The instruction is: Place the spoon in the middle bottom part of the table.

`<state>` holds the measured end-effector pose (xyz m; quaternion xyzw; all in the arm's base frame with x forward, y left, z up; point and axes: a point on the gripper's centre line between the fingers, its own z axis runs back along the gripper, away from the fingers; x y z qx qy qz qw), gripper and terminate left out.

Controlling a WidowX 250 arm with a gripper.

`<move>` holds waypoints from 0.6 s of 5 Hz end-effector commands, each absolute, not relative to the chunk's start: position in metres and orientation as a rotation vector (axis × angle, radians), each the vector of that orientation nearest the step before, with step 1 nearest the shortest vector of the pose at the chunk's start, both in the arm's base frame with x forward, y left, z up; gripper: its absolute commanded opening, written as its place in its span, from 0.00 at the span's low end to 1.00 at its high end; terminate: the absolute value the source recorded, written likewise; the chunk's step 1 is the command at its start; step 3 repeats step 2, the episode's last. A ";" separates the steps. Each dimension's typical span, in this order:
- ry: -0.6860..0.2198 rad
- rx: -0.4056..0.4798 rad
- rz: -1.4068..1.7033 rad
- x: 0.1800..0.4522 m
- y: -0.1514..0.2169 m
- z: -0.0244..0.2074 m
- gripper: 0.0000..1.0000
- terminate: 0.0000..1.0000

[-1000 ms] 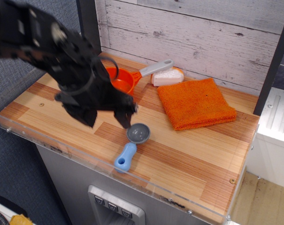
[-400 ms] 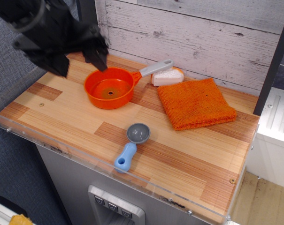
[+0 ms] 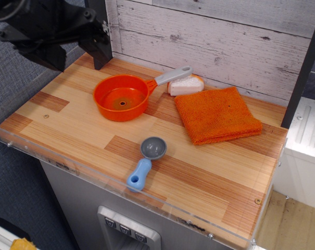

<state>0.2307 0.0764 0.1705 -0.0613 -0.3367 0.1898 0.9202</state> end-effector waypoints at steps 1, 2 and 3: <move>-0.712 -0.114 0.388 0.220 0.081 0.175 1.00 0.00; -0.712 -0.114 0.388 0.220 0.081 0.175 1.00 1.00; -0.712 -0.114 0.388 0.220 0.081 0.175 1.00 1.00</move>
